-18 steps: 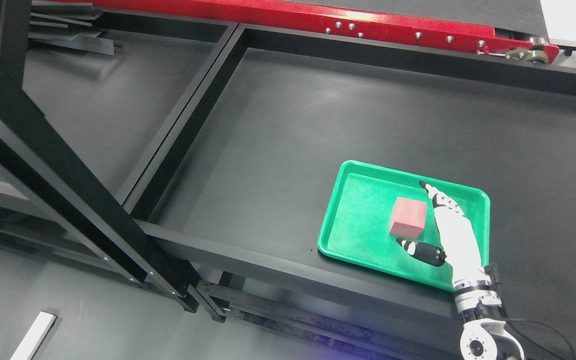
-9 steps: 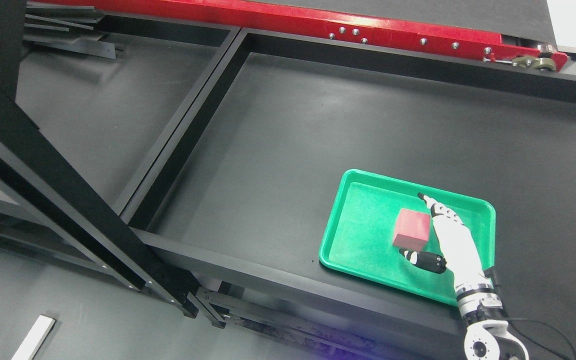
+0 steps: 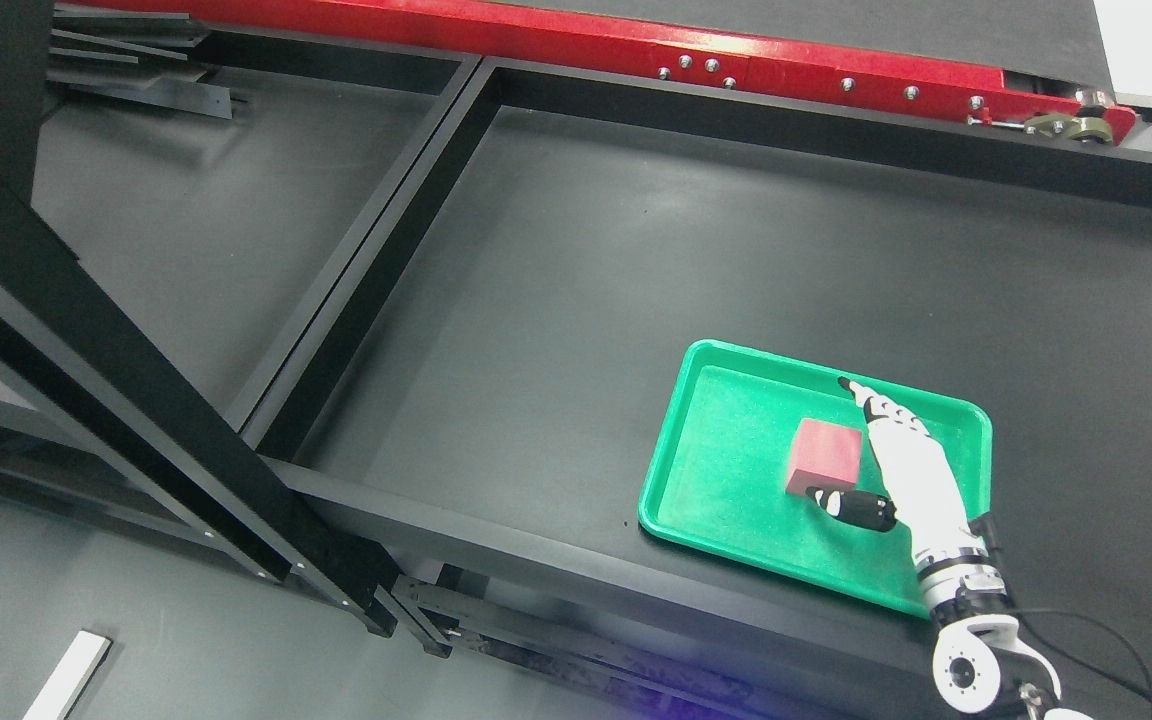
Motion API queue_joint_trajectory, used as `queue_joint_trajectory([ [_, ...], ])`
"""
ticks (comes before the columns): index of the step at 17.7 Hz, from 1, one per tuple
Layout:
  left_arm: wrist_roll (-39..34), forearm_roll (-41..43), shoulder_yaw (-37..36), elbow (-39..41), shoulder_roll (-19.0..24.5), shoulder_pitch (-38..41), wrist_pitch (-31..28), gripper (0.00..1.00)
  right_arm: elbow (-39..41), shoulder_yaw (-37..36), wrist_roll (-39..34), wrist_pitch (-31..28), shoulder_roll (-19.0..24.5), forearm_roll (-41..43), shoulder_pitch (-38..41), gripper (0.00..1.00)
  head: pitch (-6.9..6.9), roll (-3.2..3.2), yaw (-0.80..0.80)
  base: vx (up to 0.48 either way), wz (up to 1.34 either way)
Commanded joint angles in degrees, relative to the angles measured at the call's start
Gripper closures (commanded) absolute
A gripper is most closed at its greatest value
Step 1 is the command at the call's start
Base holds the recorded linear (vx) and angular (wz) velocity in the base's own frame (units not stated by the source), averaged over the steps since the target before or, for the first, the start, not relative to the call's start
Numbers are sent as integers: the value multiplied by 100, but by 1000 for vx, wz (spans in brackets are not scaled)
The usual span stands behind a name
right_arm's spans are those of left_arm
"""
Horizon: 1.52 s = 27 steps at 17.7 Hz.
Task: Pick pink block from left shelf to tray
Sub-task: 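Close the right hand fingers around the pink cube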
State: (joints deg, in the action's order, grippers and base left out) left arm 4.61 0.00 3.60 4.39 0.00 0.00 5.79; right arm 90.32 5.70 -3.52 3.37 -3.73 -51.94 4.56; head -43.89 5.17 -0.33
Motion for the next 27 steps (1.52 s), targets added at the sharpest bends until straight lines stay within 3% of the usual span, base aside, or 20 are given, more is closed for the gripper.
queue_joint_trajectory([
  [1, -4, 9, 0, 0, 100, 52, 1, 0, -700, 81, 0, -3, -171, 0, -262, 2, 0, 0, 0, 0, 0],
  [18, -4, 9, 0, 0, 100, 52, 1, 0, -1262, 582, -175, -3, -532, 52, -411, 5, 0, 0, 0, 0, 0],
  [19, -4, 9, 0, 0, 100, 52, 1, 0, -1315, 582, -184, -3, -532, 52, -429, 8, 0, 0, 0, 0, 0],
  [25, -4, 9, 0, 0, 100, 52, 1, 0, -1351, 555, -123, -11, -479, 61, -491, 55, 0, 0, 0, 0, 0],
  [27, -4, 9, 0, 0, 100, 52, 1, 0, -1342, 529, -114, 24, -471, 87, -482, 85, 0, 0, 0, 0, 0],
])
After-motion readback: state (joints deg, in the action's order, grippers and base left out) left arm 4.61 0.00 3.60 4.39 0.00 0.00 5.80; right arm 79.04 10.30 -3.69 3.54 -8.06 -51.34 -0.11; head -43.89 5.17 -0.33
